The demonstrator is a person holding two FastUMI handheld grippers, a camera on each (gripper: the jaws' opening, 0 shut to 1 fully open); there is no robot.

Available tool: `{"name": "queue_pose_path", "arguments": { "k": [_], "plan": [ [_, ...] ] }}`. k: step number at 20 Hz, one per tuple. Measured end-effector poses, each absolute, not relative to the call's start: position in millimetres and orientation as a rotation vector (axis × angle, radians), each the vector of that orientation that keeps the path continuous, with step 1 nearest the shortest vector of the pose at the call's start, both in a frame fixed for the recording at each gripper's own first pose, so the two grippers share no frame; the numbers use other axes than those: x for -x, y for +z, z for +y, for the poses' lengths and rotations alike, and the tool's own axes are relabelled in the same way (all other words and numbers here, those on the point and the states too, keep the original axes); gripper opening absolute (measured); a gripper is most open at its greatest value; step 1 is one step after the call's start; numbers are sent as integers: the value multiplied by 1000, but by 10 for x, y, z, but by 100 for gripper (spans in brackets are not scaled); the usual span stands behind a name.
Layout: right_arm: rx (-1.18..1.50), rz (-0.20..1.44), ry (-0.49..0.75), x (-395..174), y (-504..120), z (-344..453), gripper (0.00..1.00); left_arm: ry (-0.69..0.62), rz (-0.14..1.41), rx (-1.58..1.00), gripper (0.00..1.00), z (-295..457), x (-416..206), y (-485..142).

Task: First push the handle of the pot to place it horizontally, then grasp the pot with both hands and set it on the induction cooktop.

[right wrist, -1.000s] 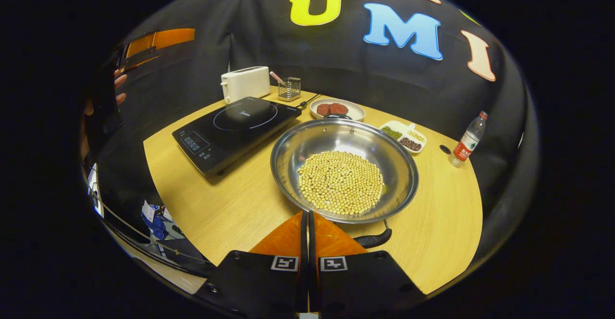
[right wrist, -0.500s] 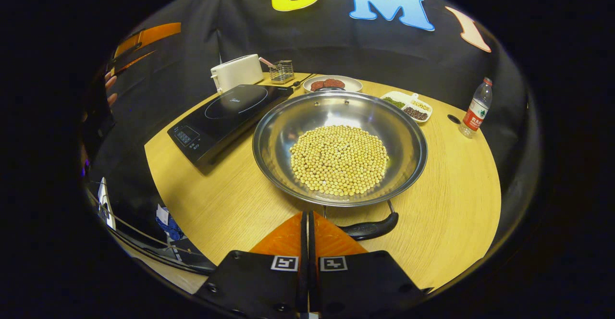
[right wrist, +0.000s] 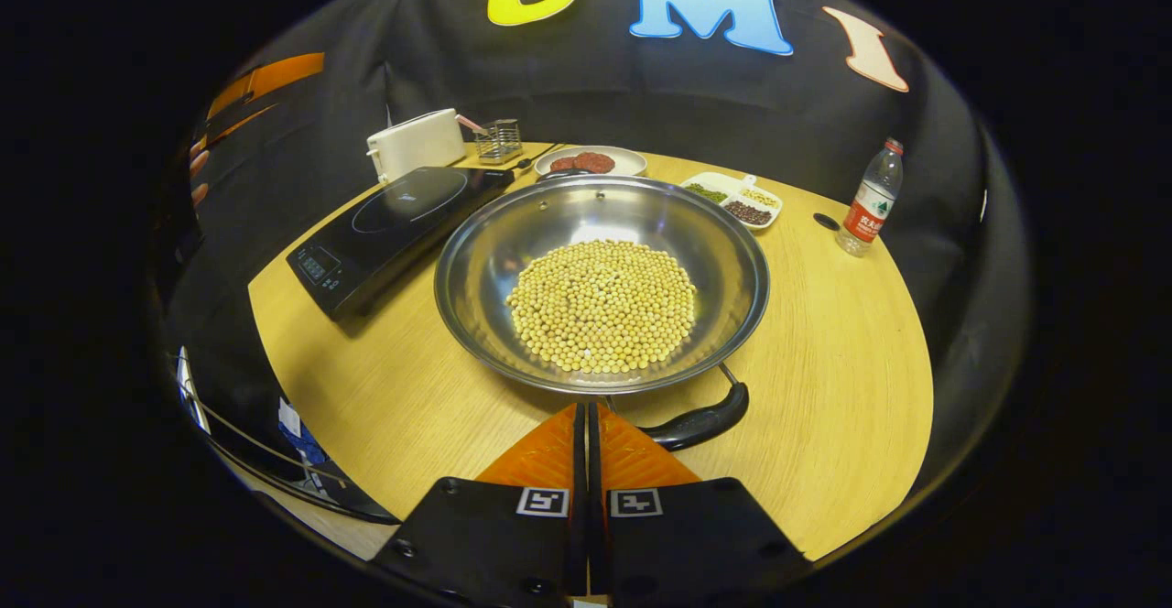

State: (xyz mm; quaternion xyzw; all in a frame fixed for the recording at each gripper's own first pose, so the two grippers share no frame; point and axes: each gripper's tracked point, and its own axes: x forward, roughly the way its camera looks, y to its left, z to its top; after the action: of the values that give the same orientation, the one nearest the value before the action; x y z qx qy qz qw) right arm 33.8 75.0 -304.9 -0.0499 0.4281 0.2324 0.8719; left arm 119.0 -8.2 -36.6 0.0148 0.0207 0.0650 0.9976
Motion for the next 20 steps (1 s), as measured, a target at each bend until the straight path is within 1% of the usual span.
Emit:
{"name": "queue_pose_path", "arguments": {
  "k": [1,2,4,5,6,9,10,11,12,13,15,16,17,18,19,20],
  "plan": [
    [100,897,474,-372,-3048,717,2,126,40,-31,87,-100,-1204,-362],
    [95,898,461,-388,-3057,685,2,121,40,-32,84,-117,-1222,-361],
    [86,896,437,-457,-3057,629,2,114,40,-35,84,-162,-1253,-364],
    [86,897,427,-490,-3065,597,0,110,41,-36,84,-176,-1265,-359],
    [88,896,418,-509,-3081,559,2,108,44,-39,86,-191,-1265,-384],
    [86,896,390,-595,-3104,453,2,105,54,-44,86,-214,-1290,-417],
    [85,898,379,-619,-3126,414,2,104,58,-45,84,-218,-1297,-432],
    [82,900,369,-656,-3141,386,0,104,61,-46,84,-217,-1301,-428],
    [79,900,360,-676,-3150,348,2,104,64,-50,84,-219,-1313,-440],
    [77,900,351,-710,-3156,317,2,105,67,-55,84,-229,-1316,-440],
    [73,899,334,-767,-3170,250,2,105,71,-60,88,-251,-1325,-448],
    [69,898,324,-797,-3180,220,2,106,73,-61,86,-255,-1326,-452],
    [63,896,313,-834,-3188,192,0,106,76,-60,86,-263,-1336,-455],
    [56,895,305,-858,-3194,175,2,105,78,-59,86,-267,-1350,-465],
    [49,895,298,-891,-3202,159,2,104,80,-59,86,-272,-1355,-475],
    [44,895,292,-907,-3215,142,0,103,81,-61,86,-280,-1360,-473]
  ]
}}
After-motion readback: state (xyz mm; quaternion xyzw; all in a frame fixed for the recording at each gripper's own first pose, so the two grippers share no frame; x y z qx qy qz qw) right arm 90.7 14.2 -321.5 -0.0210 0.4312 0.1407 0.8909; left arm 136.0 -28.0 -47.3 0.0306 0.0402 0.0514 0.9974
